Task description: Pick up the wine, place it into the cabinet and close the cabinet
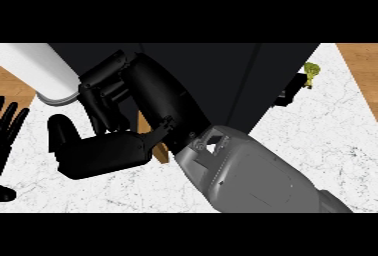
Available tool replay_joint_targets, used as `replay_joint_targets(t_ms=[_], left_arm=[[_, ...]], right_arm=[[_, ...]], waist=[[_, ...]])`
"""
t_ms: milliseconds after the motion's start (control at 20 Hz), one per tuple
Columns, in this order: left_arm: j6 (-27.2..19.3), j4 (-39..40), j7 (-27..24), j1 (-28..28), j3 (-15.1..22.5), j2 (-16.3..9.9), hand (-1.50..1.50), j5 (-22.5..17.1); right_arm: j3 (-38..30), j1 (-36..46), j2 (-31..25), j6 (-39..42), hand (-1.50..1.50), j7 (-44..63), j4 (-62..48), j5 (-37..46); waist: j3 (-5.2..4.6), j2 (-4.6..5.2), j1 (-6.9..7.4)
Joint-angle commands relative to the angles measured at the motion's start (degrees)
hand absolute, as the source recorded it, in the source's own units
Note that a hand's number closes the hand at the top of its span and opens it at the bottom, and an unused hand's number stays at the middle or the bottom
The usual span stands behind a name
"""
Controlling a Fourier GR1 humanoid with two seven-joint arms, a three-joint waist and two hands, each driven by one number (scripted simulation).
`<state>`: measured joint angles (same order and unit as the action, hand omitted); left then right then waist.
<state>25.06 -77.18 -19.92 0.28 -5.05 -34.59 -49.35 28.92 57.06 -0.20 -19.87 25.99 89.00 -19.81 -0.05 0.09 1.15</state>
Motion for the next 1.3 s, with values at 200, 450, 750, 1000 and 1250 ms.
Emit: replay_joint_targets(t_ms=[200, 450, 750, 1000, 1250], left_arm=[[0.48, -1.23, 0.41, 1.07, -1.84, 2.05, -1.50, 1.90], [0.13, 0.90, 0.58, -1.16, -2.21, 3.84, -1.50, 3.52], [-0.05, -1.79, 3.59, -0.98, -2.74, 2.93, -1.50, 2.19], [0.77, -2.12, 3.75, -1.48, -2.92, 2.97, -1.50, 1.59], [1.22, -1.15, 2.04, -1.21, -1.51, 4.71, -1.50, 4.19]], right_arm=[[-5.75, -2.47, -0.54, 3.82, 1.50, -3.33, -7.78, -0.62], [-8.88, -4.50, -1.61, 9.91, 1.50, -12.30, -15.26, 0.12], [-10.61, -3.08, -2.65, 13.41, 1.50, -15.16, -21.28, 1.51], [-13.73, -0.95, -5.55, 15.78, 1.50, -16.26, -23.85, 0.82], [-14.43, -2.29, -7.43, 18.23, 1.50, -18.78, -24.72, 0.60]], waist=[[0.04, -0.10, -0.77], [0.03, 0.08, -0.82], [0.05, 0.16, -0.41], [0.04, 0.27, -0.22], [0.01, 0.43, -0.62]])
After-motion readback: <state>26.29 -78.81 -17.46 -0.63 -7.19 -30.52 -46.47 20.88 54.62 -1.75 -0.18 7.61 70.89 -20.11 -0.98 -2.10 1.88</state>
